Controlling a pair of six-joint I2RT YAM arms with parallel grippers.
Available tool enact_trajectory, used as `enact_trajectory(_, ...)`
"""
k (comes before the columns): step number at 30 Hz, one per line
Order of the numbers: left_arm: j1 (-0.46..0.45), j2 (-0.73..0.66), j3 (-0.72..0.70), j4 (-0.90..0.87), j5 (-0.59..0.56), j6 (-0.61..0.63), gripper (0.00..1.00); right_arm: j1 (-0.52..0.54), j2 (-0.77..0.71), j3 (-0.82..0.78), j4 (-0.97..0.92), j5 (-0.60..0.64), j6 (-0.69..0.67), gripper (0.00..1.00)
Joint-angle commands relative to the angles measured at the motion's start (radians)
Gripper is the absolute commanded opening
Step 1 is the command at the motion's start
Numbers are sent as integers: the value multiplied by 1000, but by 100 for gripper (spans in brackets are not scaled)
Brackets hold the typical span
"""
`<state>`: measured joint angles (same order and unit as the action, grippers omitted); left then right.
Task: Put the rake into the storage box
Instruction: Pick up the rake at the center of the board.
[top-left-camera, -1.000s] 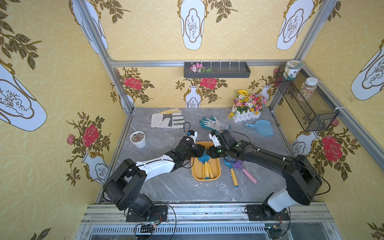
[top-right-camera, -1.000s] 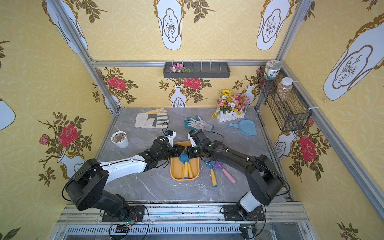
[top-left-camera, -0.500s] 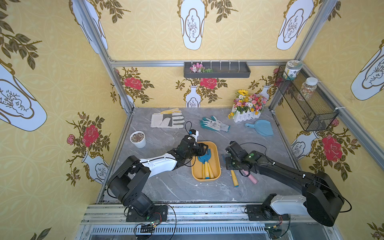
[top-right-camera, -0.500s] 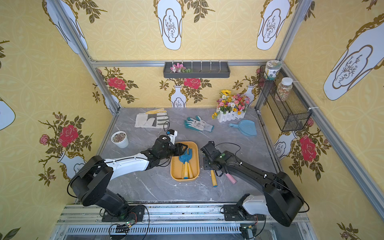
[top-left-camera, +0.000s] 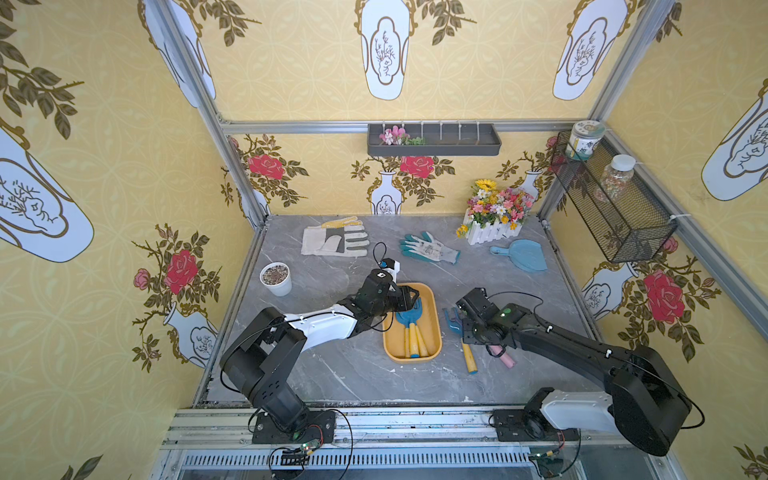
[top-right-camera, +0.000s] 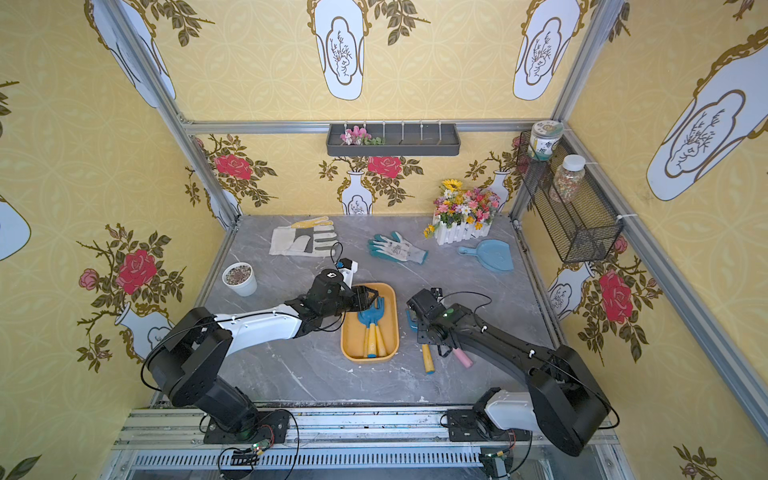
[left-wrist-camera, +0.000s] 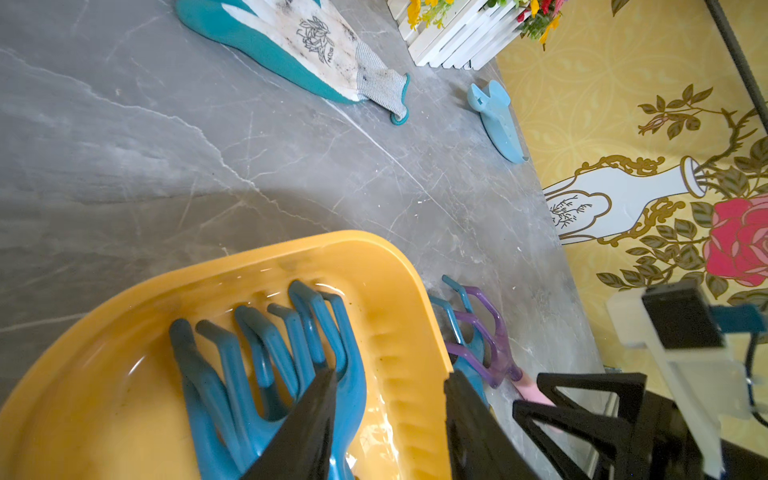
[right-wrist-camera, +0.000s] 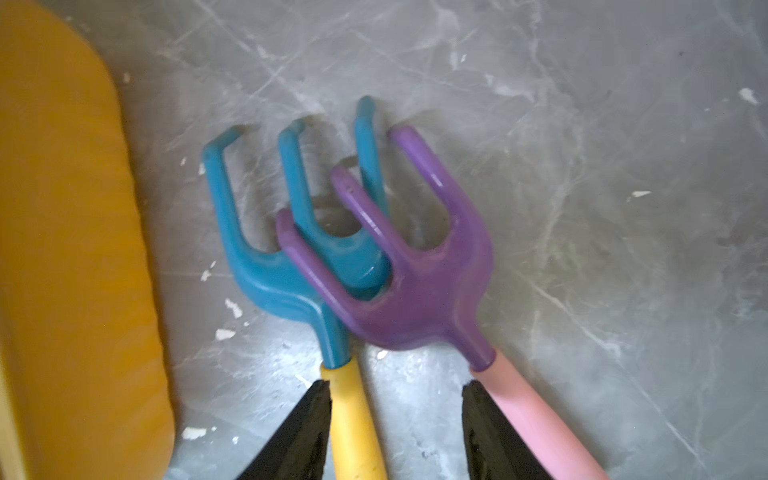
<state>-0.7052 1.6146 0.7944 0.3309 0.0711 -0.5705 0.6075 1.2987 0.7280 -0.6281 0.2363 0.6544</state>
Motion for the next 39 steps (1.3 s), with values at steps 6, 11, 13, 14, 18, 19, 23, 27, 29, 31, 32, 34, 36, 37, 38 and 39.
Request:
enact_trajectory(6,1,-10,-13,11,7,5,47,-105,7,-46,-33,5,22,56)
enact_trajectory(11,1,-24,-23,1,1,11,47,-150,40,-71,3,-47,-1,56)
enact_trajectory(13,1,-24,-23,-3,2,12,47,-151,57,-77,16,-70,-4,56)
enact_trajectory(14,1,-24,-23,-3,3,12,47,-150,62,-80,21,-81,-4,56)
enact_trajectory(18,1,-20,-20,-2,3,12,47,-150,70,-90,26,-108,-2,55)
enact_trajectory(19,1,-18,-18,-1,4,12,47,-150,67,-88,24,-108,-2,54)
enact_trajectory(23,1,-9,-14,6,9,10,47,-150,75,-81,28,-137,-7,44)
enact_trajectory(27,1,3,-7,11,12,6,47,-150,88,-82,41,-155,-4,34)
enact_trajectory(29,0,7,-8,13,15,4,46,-150,91,-82,47,-159,-6,27)
enact_trajectory(31,1,8,-7,17,17,3,47,-150,95,-84,55,-167,-9,19)
enact_trajectory(32,1,10,-7,16,18,3,47,-150,99,-84,58,-173,-11,15)
enact_trajectory(34,1,10,-5,14,18,7,47,-150,105,-83,69,-186,-16,8)
enact_trajectory(36,1,10,-4,13,16,8,47,-150,108,-82,78,-194,-16,3)
enact_trajectory(37,1,10,-3,13,17,10,47,-150,108,-79,84,-202,-18,1)
enact_trajectory(38,1,10,-3,13,17,10,47,-150,107,-72,88,-205,-22,0)
enact_trajectory(39,1,8,-2,14,19,10,47,-150,105,-64,86,-207,-27,0)
